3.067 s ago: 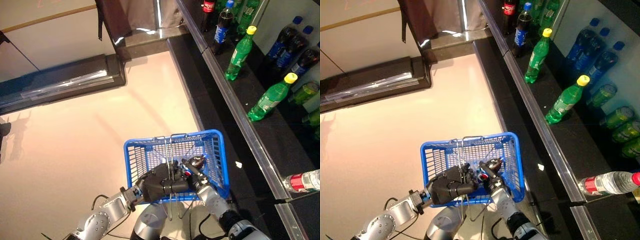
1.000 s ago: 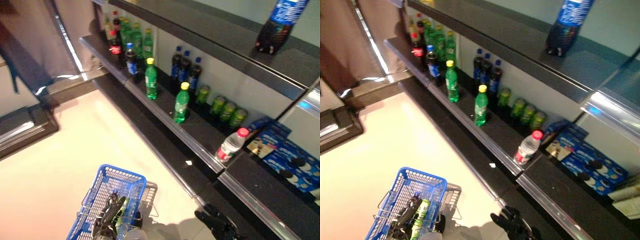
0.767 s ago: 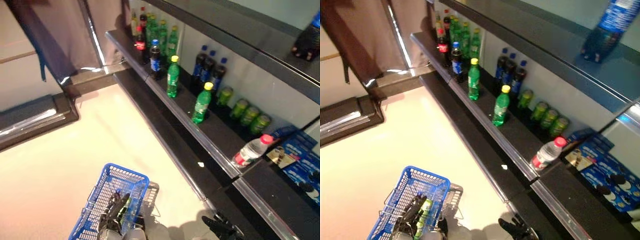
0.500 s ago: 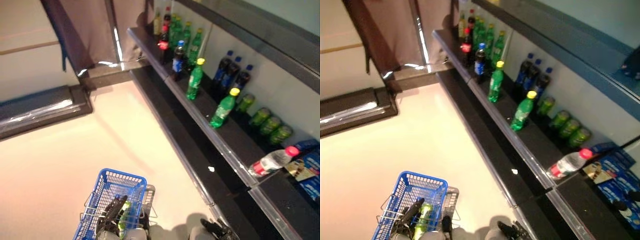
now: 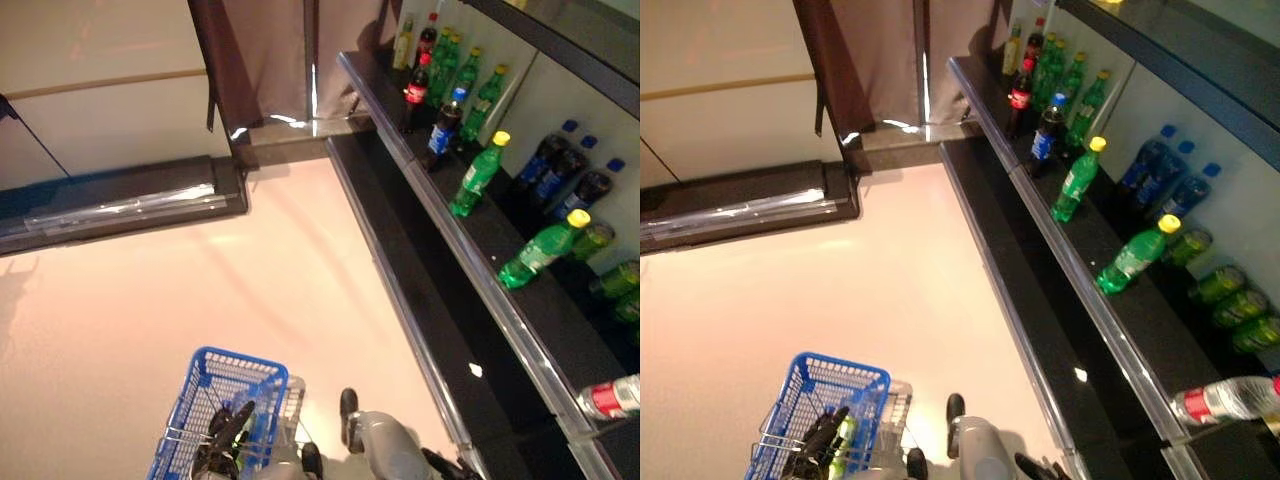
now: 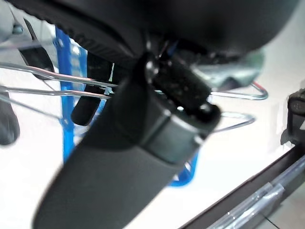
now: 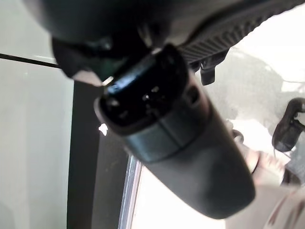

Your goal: Pick up the drink and place into the basket.

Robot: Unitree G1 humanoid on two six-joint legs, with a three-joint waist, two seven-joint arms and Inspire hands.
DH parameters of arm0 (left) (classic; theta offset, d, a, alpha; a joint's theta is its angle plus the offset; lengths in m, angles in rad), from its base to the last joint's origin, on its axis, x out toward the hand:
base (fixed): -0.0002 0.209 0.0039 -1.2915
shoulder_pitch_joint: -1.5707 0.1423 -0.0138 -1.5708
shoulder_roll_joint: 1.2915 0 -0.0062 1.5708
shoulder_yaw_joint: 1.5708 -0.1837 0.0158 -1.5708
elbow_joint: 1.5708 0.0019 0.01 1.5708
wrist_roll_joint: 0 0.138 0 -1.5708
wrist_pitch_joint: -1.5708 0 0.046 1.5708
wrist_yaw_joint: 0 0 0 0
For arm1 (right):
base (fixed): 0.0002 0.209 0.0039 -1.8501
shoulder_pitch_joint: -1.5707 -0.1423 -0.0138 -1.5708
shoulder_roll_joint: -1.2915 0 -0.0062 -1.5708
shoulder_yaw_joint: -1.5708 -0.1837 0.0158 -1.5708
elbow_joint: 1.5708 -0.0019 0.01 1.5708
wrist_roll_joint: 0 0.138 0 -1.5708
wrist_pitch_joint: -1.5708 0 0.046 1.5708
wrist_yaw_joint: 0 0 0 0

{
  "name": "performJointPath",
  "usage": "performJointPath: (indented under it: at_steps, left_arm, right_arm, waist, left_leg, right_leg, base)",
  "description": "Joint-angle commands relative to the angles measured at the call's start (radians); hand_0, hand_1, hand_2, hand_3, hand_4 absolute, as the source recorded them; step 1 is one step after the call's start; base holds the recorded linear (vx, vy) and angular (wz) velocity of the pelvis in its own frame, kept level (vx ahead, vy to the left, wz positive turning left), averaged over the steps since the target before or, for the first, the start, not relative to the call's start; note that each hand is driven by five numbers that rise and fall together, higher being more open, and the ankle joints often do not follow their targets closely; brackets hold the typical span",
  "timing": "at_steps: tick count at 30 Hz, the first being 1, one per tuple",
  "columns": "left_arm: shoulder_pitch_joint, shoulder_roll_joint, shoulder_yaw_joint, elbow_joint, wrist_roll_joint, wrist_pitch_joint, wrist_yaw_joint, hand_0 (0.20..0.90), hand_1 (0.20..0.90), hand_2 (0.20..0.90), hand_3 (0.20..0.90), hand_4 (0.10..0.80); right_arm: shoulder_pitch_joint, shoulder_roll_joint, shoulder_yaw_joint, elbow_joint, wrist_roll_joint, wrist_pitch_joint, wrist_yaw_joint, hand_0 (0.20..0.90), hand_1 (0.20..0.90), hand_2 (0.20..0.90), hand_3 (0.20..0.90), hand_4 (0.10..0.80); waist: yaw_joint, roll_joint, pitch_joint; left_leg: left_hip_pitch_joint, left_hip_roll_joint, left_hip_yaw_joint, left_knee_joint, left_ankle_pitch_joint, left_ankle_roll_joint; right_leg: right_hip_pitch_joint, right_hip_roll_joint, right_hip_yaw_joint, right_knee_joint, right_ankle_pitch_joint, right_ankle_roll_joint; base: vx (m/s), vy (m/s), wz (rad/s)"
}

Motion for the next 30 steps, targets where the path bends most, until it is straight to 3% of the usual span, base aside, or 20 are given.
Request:
performJointPath:
  at_steps: [1,3,4,5,7,8,11,12,13,16,17,18,19,20,21,22,24,25,28,30]
  left_arm:
    - [-0.013,-0.006,-0.048,-0.109,0.091,-0.132,-0.084,0.3,0.3,0.3,0.2,0.1]
    - [-0.013,-0.011,-0.04,-0.104,0.092,-0.13,-0.095,0.3,0.3,0.3,0.2,0.1]
    - [-0.016,-0.019,-0.042,-0.096,0.107,-0.147,-0.106,0.3,0.3,0.3,0.2,0.1]
    - [-0.019,-0.021,-0.045,-0.1,0.099,-0.153,-0.099,0.3,0.3,0.3,0.2,0.1]
    - [-0.022,-0.004,-0.049,-0.117,0.033,-0.16,-0.105,0.3,0.3,0.3,0.2,0.1]
    - [-0.023,0.003,-0.045,-0.124,0.016,-0.159,-0.106,0.3,0.3,0.3,0.2,0.1]
    - [-0.011,0.014,-0.012,-0.129,0.003,-0.138,-0.126,0.3,0.3,0.3,0.2,0.1]
    - [-0.008,0.016,-0.007,-0.123,0.001,-0.129,-0.128,0.3,0.3,0.3,0.2,0.1]
    - [-0.003,0.018,0.002,-0.109,-0.006,-0.12,-0.136,0.3,0.3,0.3,0.2,0.1]
    - [0.004,0.0,0.019,-0.08,0.002,-0.143,-0.15,0.3,0.3,0.3,0.2,0.1]
    - [0.004,0.001,0.019,-0.08,0.002,-0.144,-0.151,0.3,0.3,0.3,0.2,0.1]
    - [-0.009,-0.009,0.026,-0.08,0.007,-0.145,-0.136,0.3,0.3,0.3,0.2,0.1]
    - [-0.022,-0.006,0.026,-0.087,0.027,-0.13,-0.117,0.3,0.3,0.3,0.2,0.1]
    - [-0.039,0.01,0.021,-0.094,0.066,-0.113,-0.098,0.3,0.3,0.3,0.2,0.1]
    - [-0.039,0.011,0.021,-0.094,0.066,-0.113,-0.098,0.3,0.3,0.3,0.2,0.1]
    - [-0.044,0.028,0.018,-0.103,0.076,-0.114,-0.087,0.3,0.3,0.3,0.2,0.1]
    - [-0.037,0.057,0.024,-0.116,0.07,-0.114,-0.088,0.3,0.3,0.3,0.2,0.1]
    - [-0.034,0.067,0.028,-0.119,0.074,-0.115,-0.087,0.3,0.3,0.3,0.2,0.1]
    - [-0.036,0.098,0.034,-0.115,0.069,-0.124,-0.082,0.3,0.3,0.3,0.2,0.1]
    - [-0.026,0.099,0.046,-0.116,0.069,-0.134,-0.08,0.3,0.3,0.3,0.2,0.1]
  right_arm:
    - [0.012,-0.053,-0.001,0.009,0.039,-0.04,-0.029,0.9,0.9,0.9,0.9,0.8]
    - [0.016,-0.051,0.002,-0.001,0.015,-0.048,-0.03,0.9,0.9,0.9,0.9,0.8]
    - [0.018,-0.067,0.018,0.002,-0.022,-0.06,-0.008,0.9,0.9,0.9,0.9,0.8]
    - [0.016,-0.077,0.024,-0.011,-0.054,-0.055,-0.011,0.9,0.9,0.9,0.9,0.8]
    - [-0.001,-0.105,0.04,-0.016,-0.056,-0.059,0.017,0.9,0.9,0.9,0.9,0.8]
    - [-0.014,-0.111,0.047,-0.014,-0.056,-0.064,0.029,0.9,0.9,0.9,0.9,0.8]
    - [-0.062,-0.114,0.055,-0.014,-0.062,-0.06,0.022,0.9,0.9,0.9,0.9,0.8]
    - [-0.068,-0.114,0.051,-0.009,-0.044,-0.056,0.018,0.9,0.9,0.9,0.9,0.8]
    - [-0.068,-0.114,0.047,0.0,-0.018,-0.056,0.021,0.9,0.9,0.9,0.9,0.8]
    - [-0.07,-0.115,0.03,0.036,-0.03,-0.061,0.056,0.9,0.9,0.9,0.9,0.8]
    - [-0.071,-0.115,0.03,0.037,-0.03,-0.061,0.056,0.9,0.9,0.9,0.9,0.8]
    - [-0.07,-0.101,0.021,0.047,-0.037,-0.057,0.051,0.9,0.9,0.9,0.9,0.8]
    - [-0.061,-0.092,0.005,0.052,-0.045,-0.055,0.035,0.9,0.9,0.9,0.9,0.8]
    - [-0.039,-0.08,-0.018,0.054,-0.044,-0.049,0.023,0.9,0.9,0.9,0.9,0.8]
    - [-0.039,-0.08,-0.018,0.054,-0.044,-0.049,0.023,0.9,0.9,0.9,0.9,0.8]
    - [-0.016,-0.066,-0.02,0.043,-0.042,-0.055,0.029,0.9,0.9,0.9,0.9,0.8]
    - [-0.007,-0.057,0.001,0.005,-0.086,-0.074,0.037,0.9,0.9,0.9,0.9,0.8]
    - [-0.013,-0.055,0.016,-0.01,-0.104,-0.083,0.035,0.9,0.9,0.9,0.9,0.8]
    - [-0.03,-0.056,0.058,-0.07,-0.095,-0.072,0.005,0.9,0.9,0.9,0.9,0.8]
    - [-0.033,-0.065,0.066,-0.086,-0.12,-0.059,0.012,0.9,0.9,0.9,0.9,0.8]
  waist:
    - [-0.049,0.007,-0.116]
    - [-0.048,-0.003,-0.128]
    - [-0.027,-0.022,-0.122]
    - [-0.008,-0.039,-0.115]
    - [0.035,-0.054,-0.081]
    - [0.053,-0.053,-0.069]
    - [0.082,-0.038,-0.059]
    - [0.084,-0.033,-0.062]
    - [0.091,-0.023,-0.068]
    - [0.102,-0.014,-0.071]
    - [0.102,-0.015,-0.071]
    - [0.096,-0.001,-0.071]
    - [0.083,0.008,-0.071]
    - [0.069,0.009,-0.07]
    - [0.069,0.008,-0.07]
    - [0.06,0.018,-0.071]
    - [0.061,0.04,-0.074]
    - [0.064,0.044,-0.073]
    - [0.066,0.036,-0.074]
    - [0.077,0.028,-0.077]
  left_leg:
    - [0.123,0.048,-0.049,0.33,-0.004,-0.152]
    - [0.068,0.05,-0.044,0.52,0.11,-0.193]
    - [-0.046,0.039,-0.034,0.729,0.18,-0.207]
    - [-0.165,0.03,-0.024,0.798,0.177,-0.196]
    - [-0.346,0.055,-0.016,0.803,0.137,-0.162]
    - [-0.364,0.072,-0.025,0.737,0.129,-0.151]
    - [-0.316,0.146,-0.033,0.276,0.114,-0.131]
    - [-0.298,0.175,-0.048,0.16,0.132,-0.141]
    - [-0.287,0.227,-0.114,0.019,0.199,-0.169]
    - [-0.319,0.279,-0.202,-0.023,0.23,-0.193]
    - [-0.32,0.278,-0.201,-0.02,0.228,-0.193]
    - [-0.324,0.263,-0.203,0.033,0.211,-0.191]
    - [-0.321,0.256,-0.168,0.073,0.186,-0.187]
    - [-0.329,0.225,-0.121,0.144,0.138,-0.173]
    - [-0.331,0.224,-0.121,0.147,0.137,-0.173]
    - [-0.287,0.211,-0.085,0.125,0.128,-0.157]
    - [-0.223,0.209,-0.04,0.076,0.129,-0.149]
    - [-0.203,0.208,-0.018,0.061,0.126,-0.149]
    - [-0.166,0.194,0.064,0.031,0.114,-0.168]
    - [-0.146,0.187,0.122,0.017,0.11,-0.181]
  right_leg:
    - [0.053,0.099,-0.01,-0.137,0.158,-0.017]
    - [0.091,0.104,-0.018,-0.125,0.115,-0.049]
    - [0.157,0.104,-0.011,-0.145,0.092,-0.076]
    - [0.189,0.096,0.003,-0.152,0.078,-0.081]
    - [0.246,0.092,0.054,-0.154,0.051,-0.082]
    - [0.273,0.095,0.085,-0.156,0.037,-0.081]
    - [0.326,0.109,0.166,-0.168,-0.008,-0.057]
    - [0.335,0.112,0.183,-0.17,-0.018,-0.051]
    - [0.344,0.119,0.226,-0.162,-0.035,-0.043]
    - [0.366,0.1,0.308,-0.128,-0.079,-0.025]
    - [0.366,0.099,0.309,-0.126,-0.081,-0.025]
    - [0.377,0.063,0.324,-0.084,-0.116,0.002]
    - [0.372,0.037,0.306,-0.046,-0.136,0.014]
    - [0.363,0.0,0.274,0.006,-0.135,0.03]
    - [0.363,0.0,0.274,0.007,-0.137,0.031]
    - [0.32,-0.031,0.217,0.092,-0.104,0.053]
    - [0.249,-0.048,0.132,0.169,-0.056,0.066]
    - [0.234,-0.048,0.102,0.168,-0.051,0.067]
    - [0.237,0.001,-0.015,-0.006,-0.055,0.031]
    - [0.247,0.001,-0.108,-0.1,-0.027,0.025]
  base:
    - [0.488,-0.067,0.37]
    - [0.487,-0.118,0.55]
    - [0.546,-0.124,0.42]
    - [0.476,-0.083,0.1]
    - [0.34,0.026,-0.52]
    - [0.447,0.15,-0.82]
    - [0.475,0.268,-0.98]
    - [0.587,0.379,-0.87]
    - [0.549,0.356,-0.73]
    - [0.446,0.35,-0.53]
    - [0.426,0.475,-0.69]
    - [0.431,0.521,-0.86]
    - [0.61,0.747,-1.0]
    - [0.35,0.446,-0.76]
    - [0.333,0.43,-0.74]
    - [0.239,0.319,-0.61]
    - [0.253,0.35,-0.74]
    - [0.174,0.232,-0.92]
    - [0.129,0.145,-0.93]
    - [0.08,0.071,-0.88]
